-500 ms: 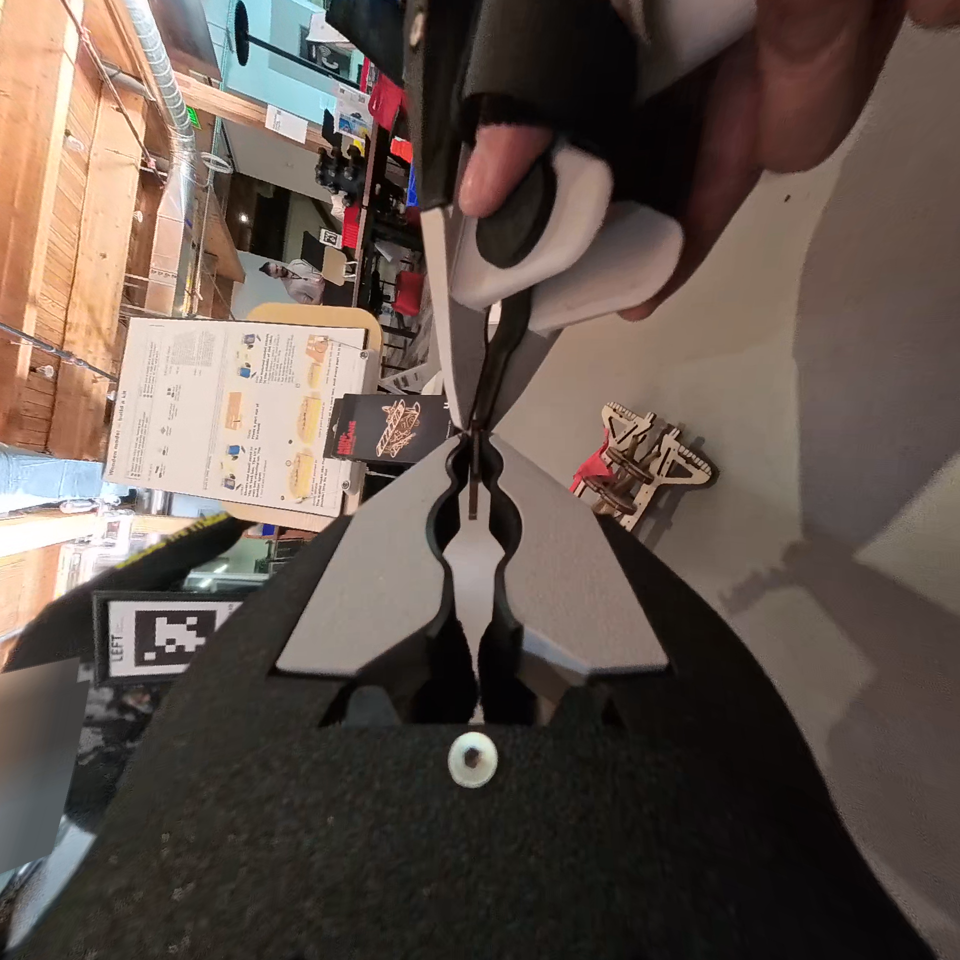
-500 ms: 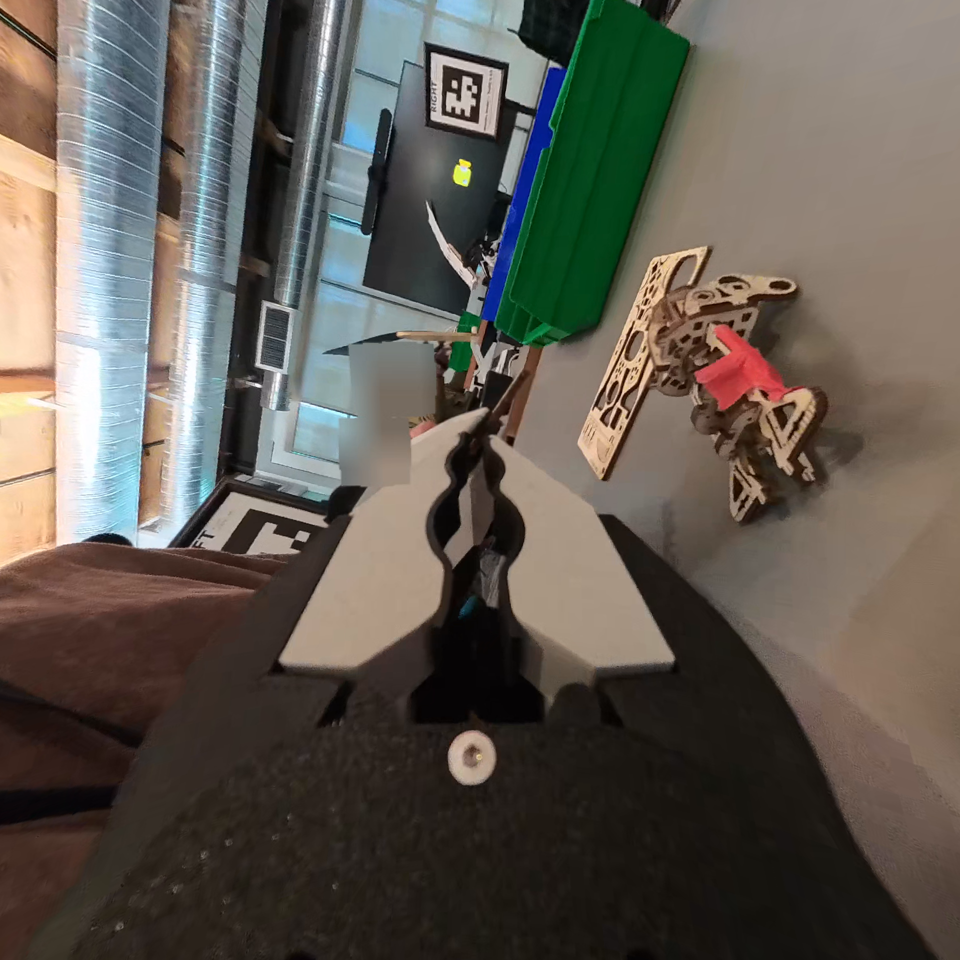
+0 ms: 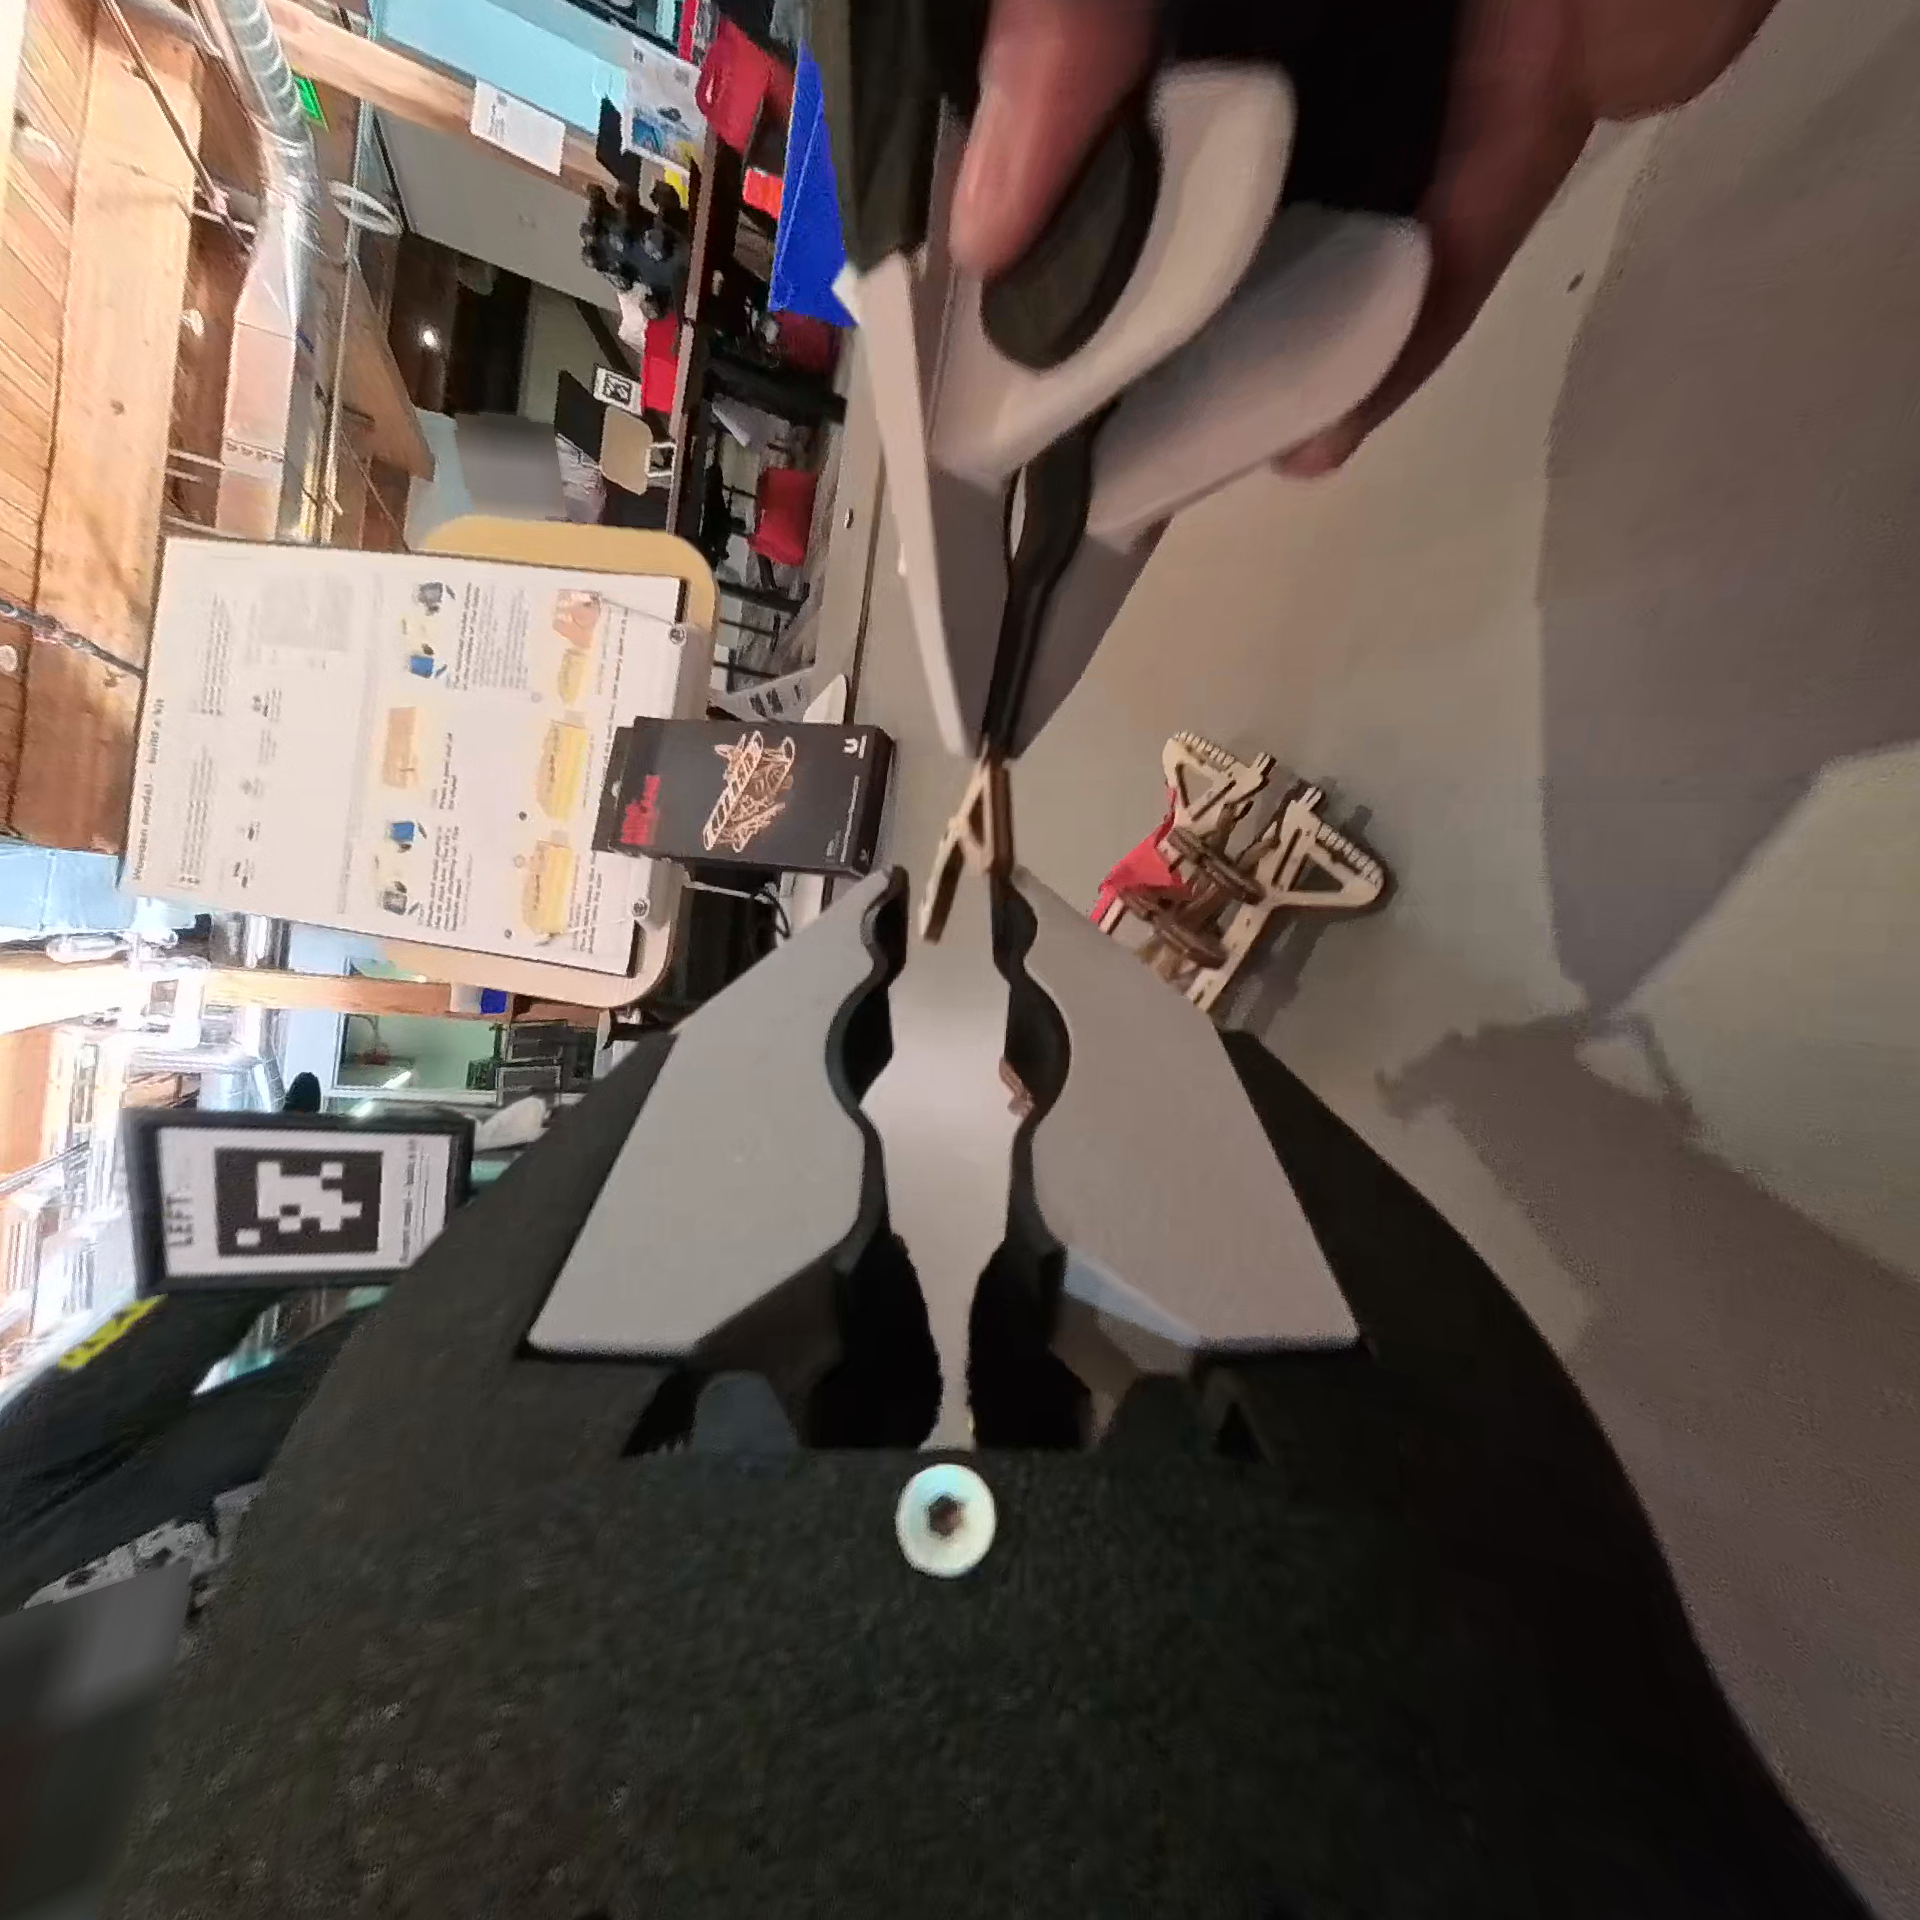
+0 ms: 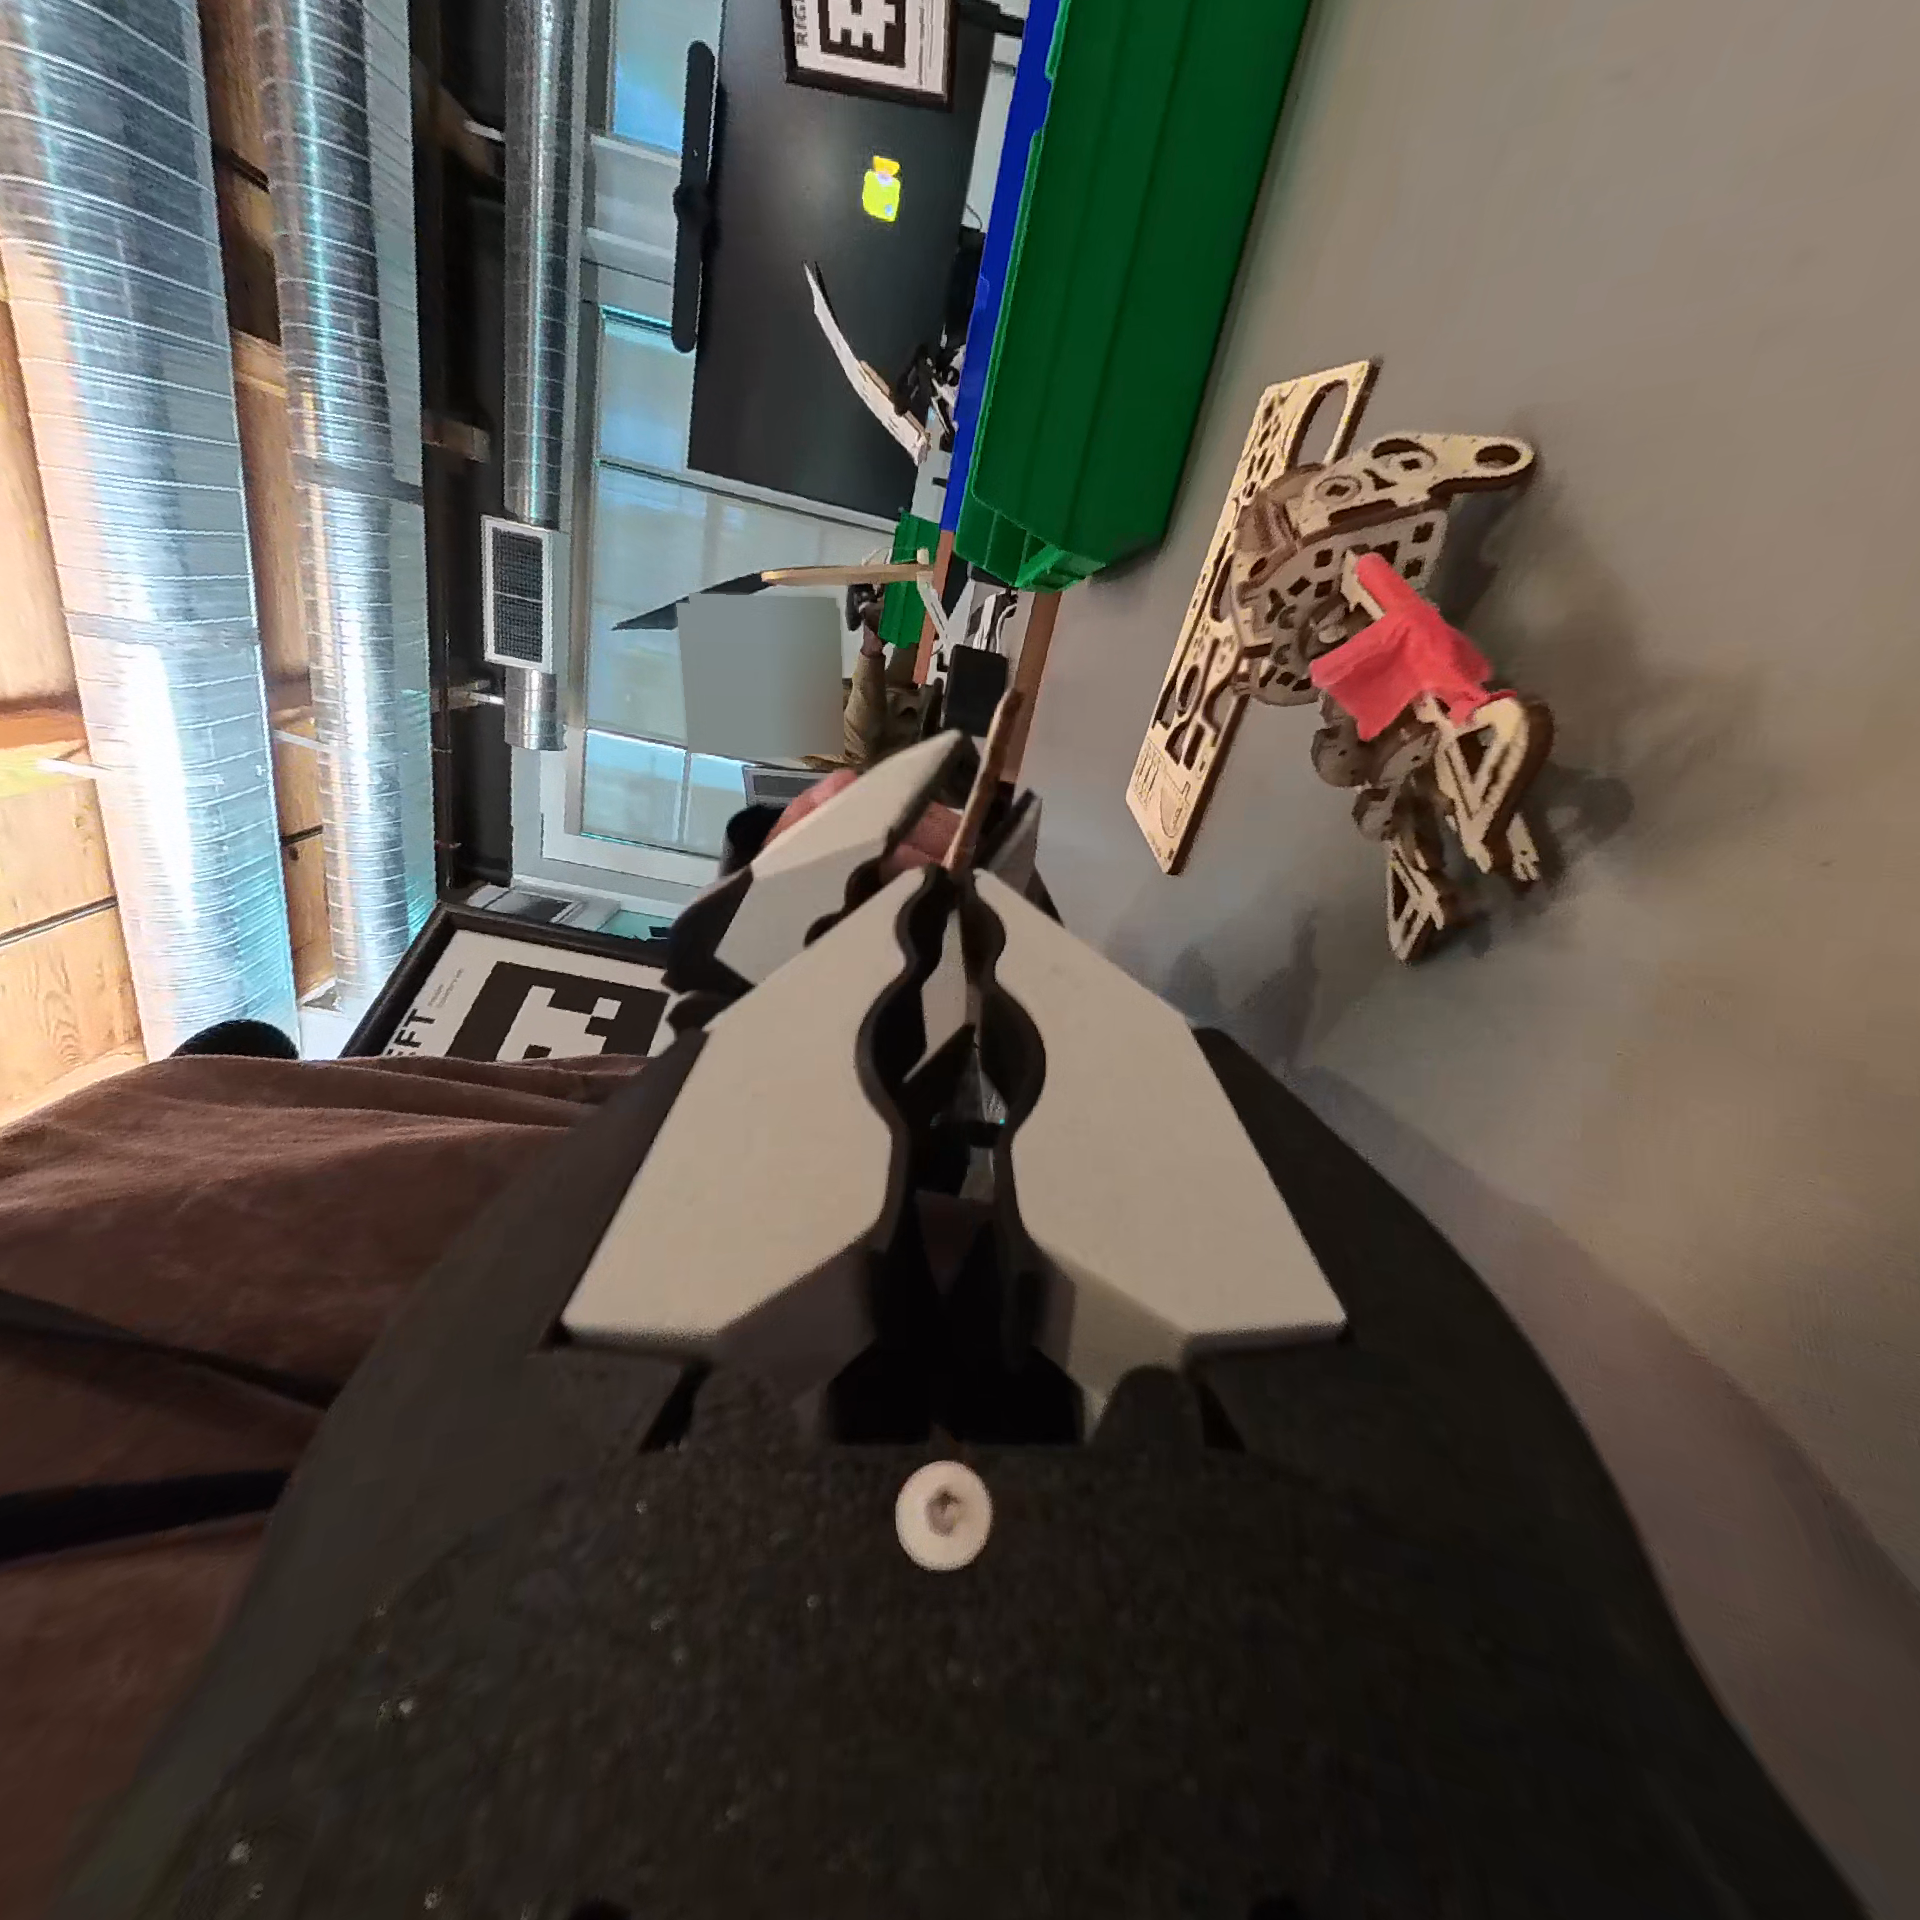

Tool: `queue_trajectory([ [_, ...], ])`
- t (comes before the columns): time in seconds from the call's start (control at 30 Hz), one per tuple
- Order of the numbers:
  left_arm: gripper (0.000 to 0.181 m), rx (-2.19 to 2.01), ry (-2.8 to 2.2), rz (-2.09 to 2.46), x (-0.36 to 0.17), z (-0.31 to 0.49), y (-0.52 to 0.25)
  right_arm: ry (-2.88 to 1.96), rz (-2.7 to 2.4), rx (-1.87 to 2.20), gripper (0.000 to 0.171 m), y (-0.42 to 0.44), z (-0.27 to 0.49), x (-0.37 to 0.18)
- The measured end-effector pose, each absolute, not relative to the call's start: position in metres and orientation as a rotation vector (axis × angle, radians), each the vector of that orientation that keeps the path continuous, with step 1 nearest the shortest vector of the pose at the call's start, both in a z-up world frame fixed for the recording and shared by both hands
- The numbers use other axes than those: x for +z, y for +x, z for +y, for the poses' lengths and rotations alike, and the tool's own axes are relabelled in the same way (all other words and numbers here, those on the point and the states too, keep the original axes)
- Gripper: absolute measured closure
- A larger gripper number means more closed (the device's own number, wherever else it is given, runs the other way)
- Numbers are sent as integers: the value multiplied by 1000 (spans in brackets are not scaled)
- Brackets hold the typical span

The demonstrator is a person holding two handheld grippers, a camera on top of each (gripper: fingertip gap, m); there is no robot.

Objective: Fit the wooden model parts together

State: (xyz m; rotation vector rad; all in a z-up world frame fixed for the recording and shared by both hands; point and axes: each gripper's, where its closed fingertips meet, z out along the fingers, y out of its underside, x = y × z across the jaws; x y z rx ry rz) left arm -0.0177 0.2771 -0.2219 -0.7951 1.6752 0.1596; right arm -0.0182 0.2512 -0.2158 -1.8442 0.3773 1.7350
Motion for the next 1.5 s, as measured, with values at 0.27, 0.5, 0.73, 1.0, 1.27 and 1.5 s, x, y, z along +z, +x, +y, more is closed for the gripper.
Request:
queue_trajectory([
  [0.27, 181, 176, -750, 1774, -241, 278, -20, -1953, 175, 1893, 170, -23, 235, -222],
  [0.5, 181, 299, -766, 1819, -256, 291, -25, -2121, -170, 1196, 151, -11, 247, -245],
  [0.73, 181, 291, -774, 1890, -267, 292, -24, -2149, -312, 824, 141, -28, 250, -257],
  [1.0, 179, 176, -927, 1890, -277, 291, -23, -2167, -171, 886, 147, -22, 249, -264],
  [1.27, 157, -461, -1601, 1646, -277, 294, -27, -2100, 118, 1195, 147, -3, 256, -281],
  [1.5, 164, -894, -1848, 1399, -269, 288, -18, -2069, 124, 1258, 147, -7, 264, -278],
])
